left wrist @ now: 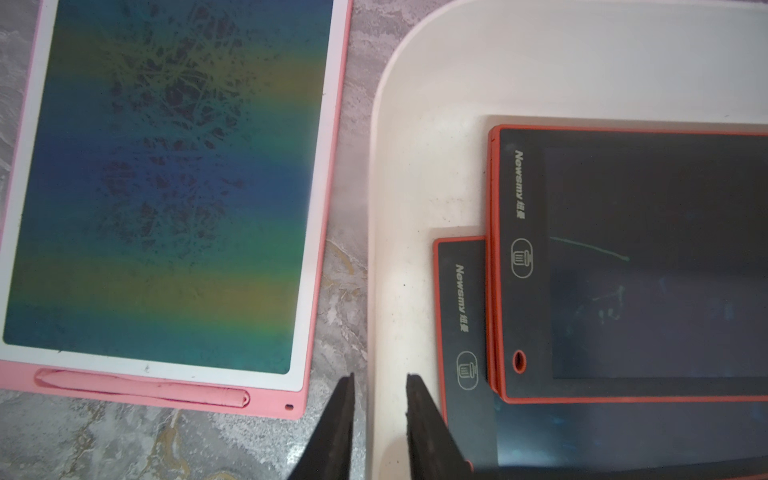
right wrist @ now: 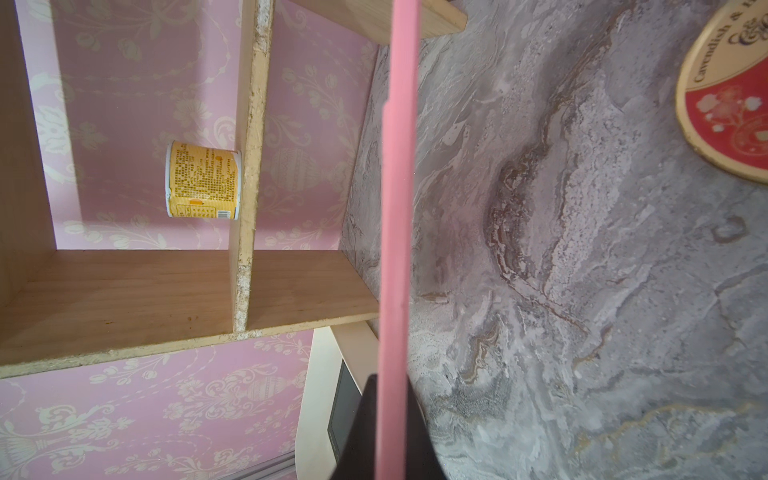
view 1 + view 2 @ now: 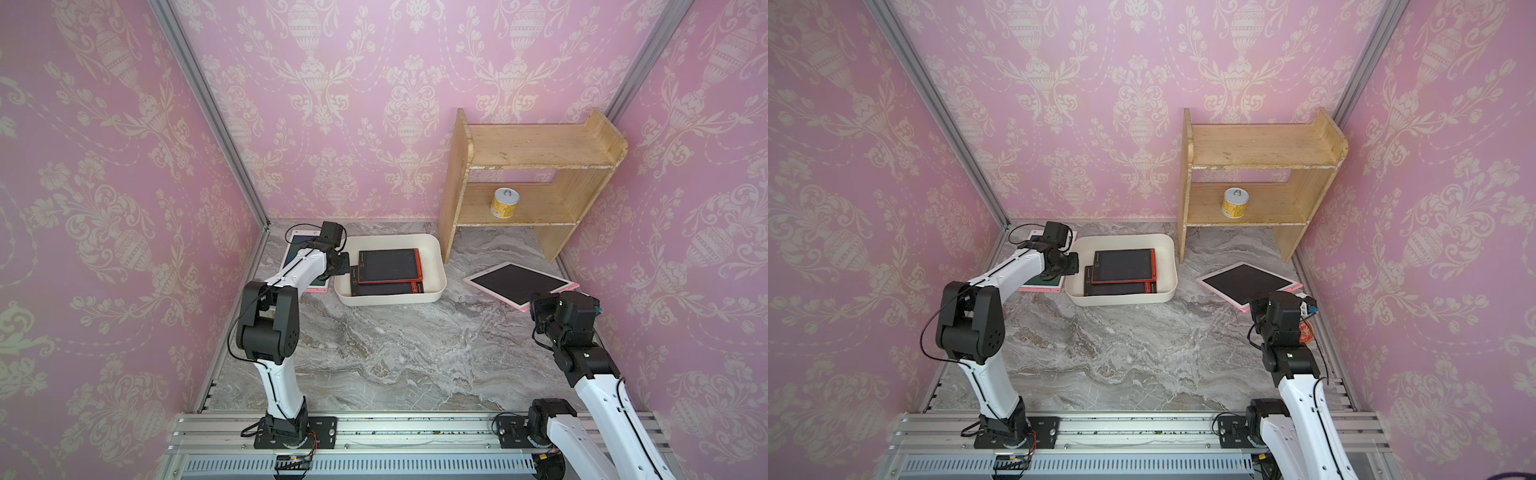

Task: Take out the writing tablet from the storage box
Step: Place the writing tablet at the center of the board.

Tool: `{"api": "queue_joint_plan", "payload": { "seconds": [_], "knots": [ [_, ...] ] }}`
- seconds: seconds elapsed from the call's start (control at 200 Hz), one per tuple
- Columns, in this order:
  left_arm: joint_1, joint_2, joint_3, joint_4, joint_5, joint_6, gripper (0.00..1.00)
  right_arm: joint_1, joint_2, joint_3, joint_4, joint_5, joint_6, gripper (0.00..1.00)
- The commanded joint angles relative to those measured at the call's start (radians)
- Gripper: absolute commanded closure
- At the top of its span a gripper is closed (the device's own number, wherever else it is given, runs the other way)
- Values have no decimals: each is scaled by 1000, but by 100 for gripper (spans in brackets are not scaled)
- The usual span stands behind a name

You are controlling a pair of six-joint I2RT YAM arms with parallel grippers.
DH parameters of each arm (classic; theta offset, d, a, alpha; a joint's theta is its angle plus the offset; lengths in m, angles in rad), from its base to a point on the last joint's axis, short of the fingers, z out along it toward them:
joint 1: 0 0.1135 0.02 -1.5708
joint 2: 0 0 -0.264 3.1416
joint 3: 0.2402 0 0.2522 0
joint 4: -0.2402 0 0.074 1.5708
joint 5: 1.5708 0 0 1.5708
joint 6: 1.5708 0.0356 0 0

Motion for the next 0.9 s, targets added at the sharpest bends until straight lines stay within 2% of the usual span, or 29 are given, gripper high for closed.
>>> {"api": "queue_joint_plan", "payload": {
  "seconds": [0.0,0.36,0.751,0.896],
  "knots": [
    [9,29,-7,-6,15,-12,75,-5,16,-8,131,30,-12,100],
    [10,43,-5,-8,13,-9,76,-6,98,-29,239,46,-3,100],
    [9,49,-4,-13,10,-7,85,-3,211,-55,356,61,17,100],
    [9,48,-4,-14,7,-4,91,-4,227,-68,367,71,21,100]
  ]
}}
